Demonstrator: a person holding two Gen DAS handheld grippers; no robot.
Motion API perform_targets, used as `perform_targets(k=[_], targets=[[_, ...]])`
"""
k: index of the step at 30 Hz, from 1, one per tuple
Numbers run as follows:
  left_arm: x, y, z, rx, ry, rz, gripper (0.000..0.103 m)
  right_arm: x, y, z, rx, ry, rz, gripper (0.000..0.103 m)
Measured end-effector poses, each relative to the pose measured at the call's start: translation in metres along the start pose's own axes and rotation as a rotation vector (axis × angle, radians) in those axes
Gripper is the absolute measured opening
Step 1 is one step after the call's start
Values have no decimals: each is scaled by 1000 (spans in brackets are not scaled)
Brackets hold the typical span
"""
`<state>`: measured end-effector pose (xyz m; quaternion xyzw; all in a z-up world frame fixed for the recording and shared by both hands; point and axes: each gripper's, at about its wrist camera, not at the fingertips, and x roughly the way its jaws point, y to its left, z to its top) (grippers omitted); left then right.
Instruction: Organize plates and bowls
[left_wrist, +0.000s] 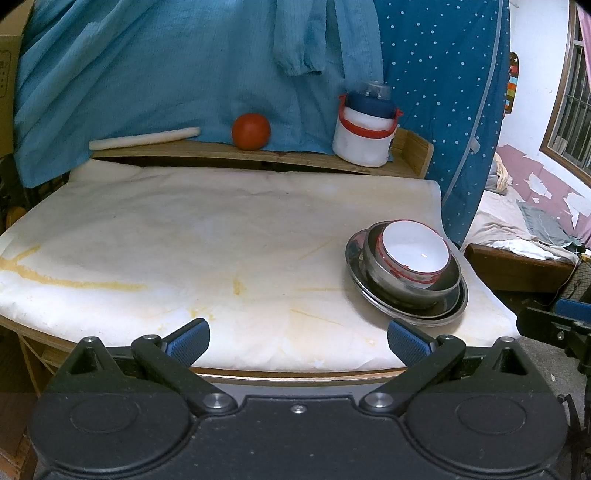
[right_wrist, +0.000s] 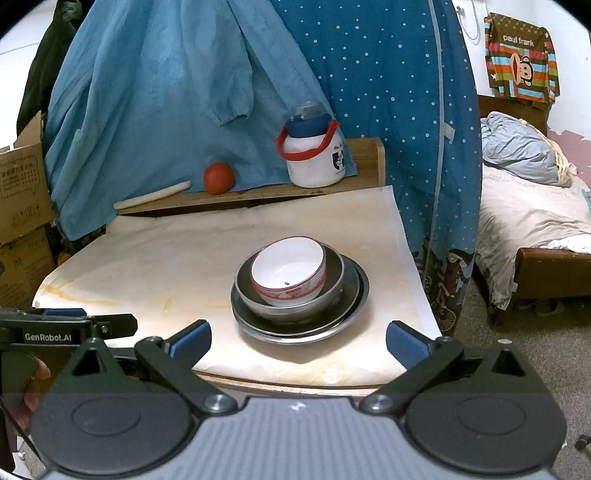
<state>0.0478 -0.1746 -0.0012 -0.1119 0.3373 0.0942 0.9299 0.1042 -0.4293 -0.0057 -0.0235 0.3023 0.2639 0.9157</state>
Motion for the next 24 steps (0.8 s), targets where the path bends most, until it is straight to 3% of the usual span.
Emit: perform_targets(k=[24], targets=[[1,8,-3,-13,9,14,102,6,9,-3,-27,33,24,103]])
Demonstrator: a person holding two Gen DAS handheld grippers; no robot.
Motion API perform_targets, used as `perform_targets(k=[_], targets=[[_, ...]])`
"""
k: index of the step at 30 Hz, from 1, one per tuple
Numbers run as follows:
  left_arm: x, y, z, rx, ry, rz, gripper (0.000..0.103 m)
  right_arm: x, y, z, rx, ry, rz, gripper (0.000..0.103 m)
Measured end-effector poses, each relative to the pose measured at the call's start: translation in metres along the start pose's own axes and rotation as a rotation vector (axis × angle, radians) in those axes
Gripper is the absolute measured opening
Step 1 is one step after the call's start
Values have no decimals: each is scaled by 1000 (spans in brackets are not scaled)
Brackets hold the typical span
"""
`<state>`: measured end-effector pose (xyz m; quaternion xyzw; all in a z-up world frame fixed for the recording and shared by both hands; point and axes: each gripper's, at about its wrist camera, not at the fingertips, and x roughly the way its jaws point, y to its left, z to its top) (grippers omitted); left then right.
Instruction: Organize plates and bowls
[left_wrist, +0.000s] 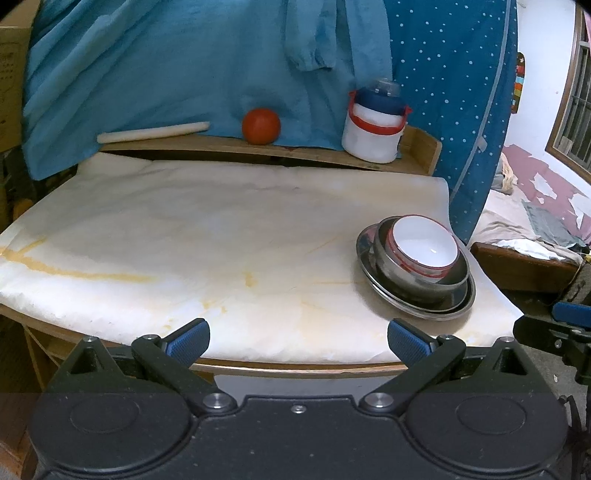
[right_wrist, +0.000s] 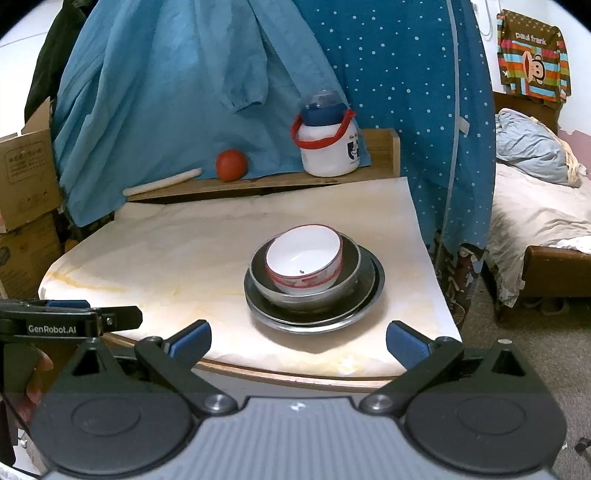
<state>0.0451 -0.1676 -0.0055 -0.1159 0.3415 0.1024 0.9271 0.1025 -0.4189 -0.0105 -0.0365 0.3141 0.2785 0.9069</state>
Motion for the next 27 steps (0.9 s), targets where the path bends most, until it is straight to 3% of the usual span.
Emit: perform_targets(k=[27], targets=[[-1,1,-1,-5,-1,5,102,1,2,0,-9,10,4,103]])
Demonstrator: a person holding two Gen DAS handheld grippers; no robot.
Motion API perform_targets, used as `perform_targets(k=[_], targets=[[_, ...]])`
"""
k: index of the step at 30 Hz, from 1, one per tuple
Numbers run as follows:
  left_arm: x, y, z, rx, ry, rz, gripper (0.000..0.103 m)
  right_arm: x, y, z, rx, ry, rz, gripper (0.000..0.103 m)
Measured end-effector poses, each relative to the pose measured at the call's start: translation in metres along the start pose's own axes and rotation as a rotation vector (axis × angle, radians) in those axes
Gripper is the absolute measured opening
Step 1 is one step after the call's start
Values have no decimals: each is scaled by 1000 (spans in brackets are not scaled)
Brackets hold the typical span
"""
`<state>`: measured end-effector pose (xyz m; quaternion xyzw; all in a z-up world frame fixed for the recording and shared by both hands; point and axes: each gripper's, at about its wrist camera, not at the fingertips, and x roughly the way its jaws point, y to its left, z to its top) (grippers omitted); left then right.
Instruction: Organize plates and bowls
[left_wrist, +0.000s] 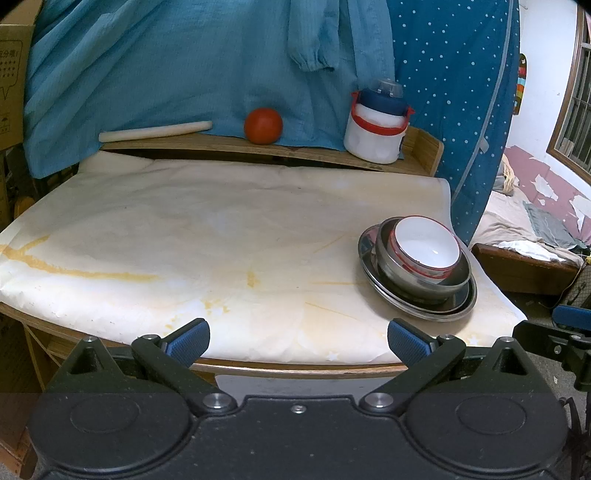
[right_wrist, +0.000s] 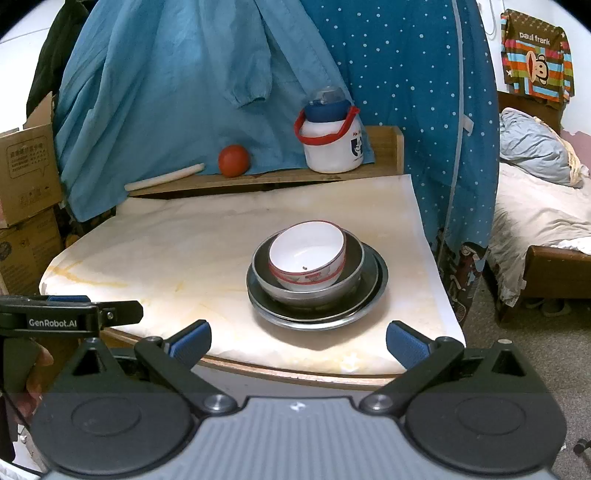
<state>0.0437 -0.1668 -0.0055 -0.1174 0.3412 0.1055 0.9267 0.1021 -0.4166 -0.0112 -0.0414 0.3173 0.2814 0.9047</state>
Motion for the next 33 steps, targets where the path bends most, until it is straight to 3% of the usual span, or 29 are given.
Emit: perform_targets(k=[33], targets=[[0,0,0,1,1,0,102,3,-1,-1,-8,12,16,103]])
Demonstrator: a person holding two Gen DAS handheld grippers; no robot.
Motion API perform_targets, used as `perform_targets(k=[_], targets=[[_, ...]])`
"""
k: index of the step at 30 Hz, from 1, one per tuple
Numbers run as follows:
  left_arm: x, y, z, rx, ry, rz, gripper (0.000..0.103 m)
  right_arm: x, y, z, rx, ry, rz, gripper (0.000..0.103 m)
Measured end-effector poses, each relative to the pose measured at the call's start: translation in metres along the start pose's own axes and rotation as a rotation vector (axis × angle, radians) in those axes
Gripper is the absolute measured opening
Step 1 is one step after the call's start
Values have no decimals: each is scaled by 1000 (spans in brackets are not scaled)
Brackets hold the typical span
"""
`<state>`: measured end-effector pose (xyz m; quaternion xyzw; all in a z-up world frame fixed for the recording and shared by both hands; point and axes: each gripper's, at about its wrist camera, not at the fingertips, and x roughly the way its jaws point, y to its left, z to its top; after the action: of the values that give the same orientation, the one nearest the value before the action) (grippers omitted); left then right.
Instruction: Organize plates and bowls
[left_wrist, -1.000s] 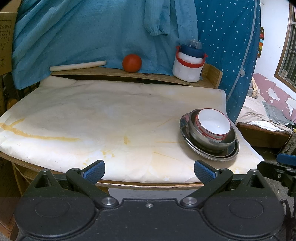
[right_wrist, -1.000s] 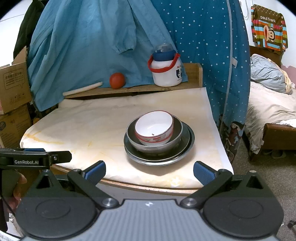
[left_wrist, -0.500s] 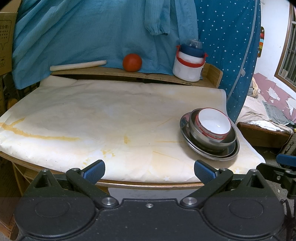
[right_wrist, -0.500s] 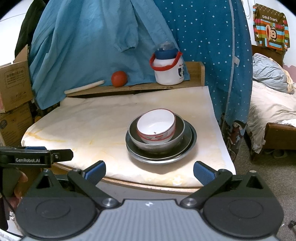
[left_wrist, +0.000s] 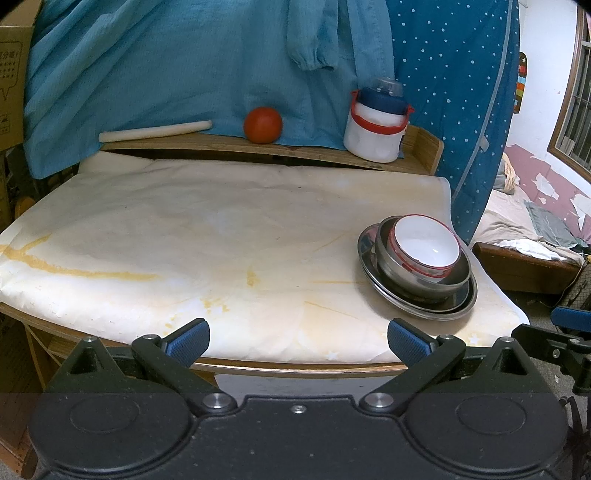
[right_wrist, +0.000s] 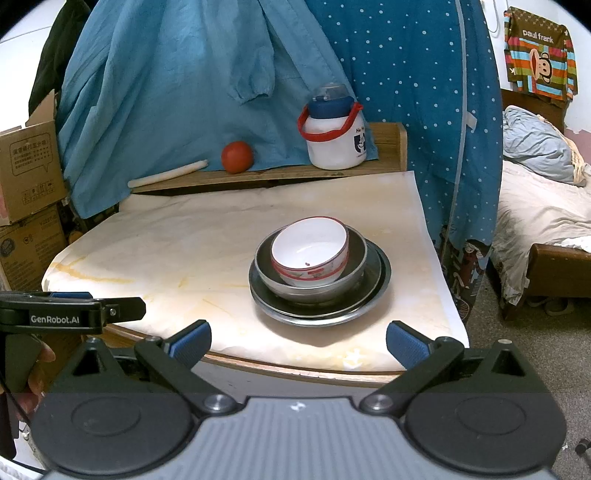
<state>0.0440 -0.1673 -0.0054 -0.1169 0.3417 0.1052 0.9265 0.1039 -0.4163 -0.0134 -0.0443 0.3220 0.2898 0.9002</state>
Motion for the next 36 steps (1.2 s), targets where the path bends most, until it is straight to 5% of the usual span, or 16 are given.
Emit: perform_targets(k=[36], targets=[[-4,1,-2,4,-9,-10,102,0,-1,0,0,0,0,103]])
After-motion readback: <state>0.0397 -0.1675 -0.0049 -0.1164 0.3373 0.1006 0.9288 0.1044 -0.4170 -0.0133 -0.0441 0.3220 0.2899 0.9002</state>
